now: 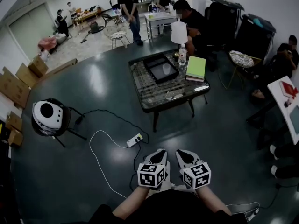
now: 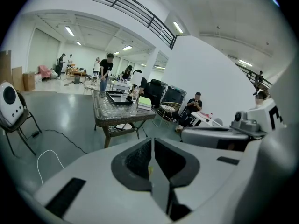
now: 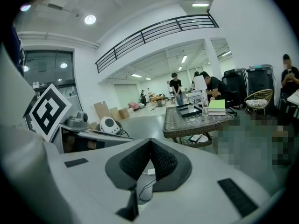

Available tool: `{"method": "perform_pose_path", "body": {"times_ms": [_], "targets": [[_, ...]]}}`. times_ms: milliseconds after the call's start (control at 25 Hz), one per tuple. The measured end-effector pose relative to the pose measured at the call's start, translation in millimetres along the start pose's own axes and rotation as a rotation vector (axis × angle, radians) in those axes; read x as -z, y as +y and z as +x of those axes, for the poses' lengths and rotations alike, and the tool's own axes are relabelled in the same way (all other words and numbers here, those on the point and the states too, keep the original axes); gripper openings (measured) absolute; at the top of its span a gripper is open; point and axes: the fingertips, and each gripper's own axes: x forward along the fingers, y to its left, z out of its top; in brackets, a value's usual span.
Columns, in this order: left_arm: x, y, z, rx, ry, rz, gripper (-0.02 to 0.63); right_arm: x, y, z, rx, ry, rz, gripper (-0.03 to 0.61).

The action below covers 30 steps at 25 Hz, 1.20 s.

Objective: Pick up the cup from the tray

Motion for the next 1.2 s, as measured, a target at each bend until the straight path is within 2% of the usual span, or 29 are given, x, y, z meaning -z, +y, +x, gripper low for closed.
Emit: {"method": "perform_pose_path", "body": {"times_ms": [640,1200], "targets": [[-87,55,83,-0.009,0.008,0.005,0.029,-68,-74,89,0.023,0.006,0.006,0.011],[-158,117,146,0.013,0.02,0.009,0.029,-123,-111,175,0.043,0.01,0.008,0.011]]}}
